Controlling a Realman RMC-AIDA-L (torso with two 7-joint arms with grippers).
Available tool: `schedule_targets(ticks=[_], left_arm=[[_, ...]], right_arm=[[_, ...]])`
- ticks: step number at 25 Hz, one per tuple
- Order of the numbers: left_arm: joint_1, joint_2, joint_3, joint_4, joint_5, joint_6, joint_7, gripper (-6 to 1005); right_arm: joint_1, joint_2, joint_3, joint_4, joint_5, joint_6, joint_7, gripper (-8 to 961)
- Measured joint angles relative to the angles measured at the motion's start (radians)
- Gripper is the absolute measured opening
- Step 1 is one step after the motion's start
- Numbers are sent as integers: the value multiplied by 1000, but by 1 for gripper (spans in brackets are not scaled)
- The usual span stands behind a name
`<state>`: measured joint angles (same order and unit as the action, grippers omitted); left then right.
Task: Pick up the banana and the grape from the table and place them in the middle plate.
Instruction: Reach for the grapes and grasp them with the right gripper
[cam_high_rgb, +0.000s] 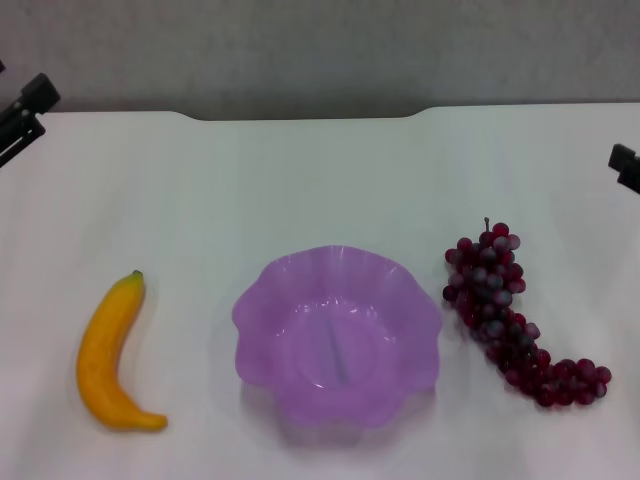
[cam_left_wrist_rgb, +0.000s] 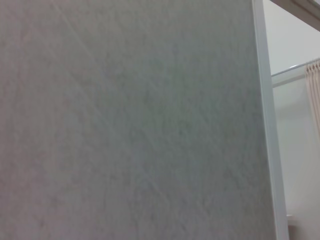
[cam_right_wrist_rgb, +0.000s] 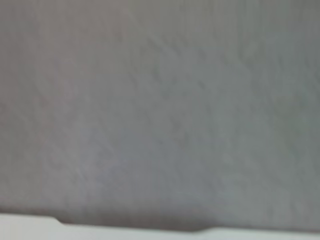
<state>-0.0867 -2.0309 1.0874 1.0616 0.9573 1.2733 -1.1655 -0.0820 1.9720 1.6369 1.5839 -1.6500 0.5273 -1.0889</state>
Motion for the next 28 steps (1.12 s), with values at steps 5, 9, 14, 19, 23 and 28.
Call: schedule_targets(ticks=[5,9,14,19,23,28], left_arm=[[-4,0,2,0,0,0,-2,757],[-4,0,2,0,0,0,-4,757],[-5,0,0,0,0,0,-5,757],[-5,0,2,9,0,-1,-5,757],[-5,0,3,10,0,-2,-5,757],[-5,0,2,11,0,-1,-6,756]], right_arm=[[84,29,72,-13,-354,98,283,665],[121,31,86,-17,-477,149,388,664],[177,29,90,-23,-588,226,478,663],[249,28,128,-82,-622,328,495,663],[285,28,144,-131,-622,363,490,662],[318,28,145,-195,-623,368,486,662]])
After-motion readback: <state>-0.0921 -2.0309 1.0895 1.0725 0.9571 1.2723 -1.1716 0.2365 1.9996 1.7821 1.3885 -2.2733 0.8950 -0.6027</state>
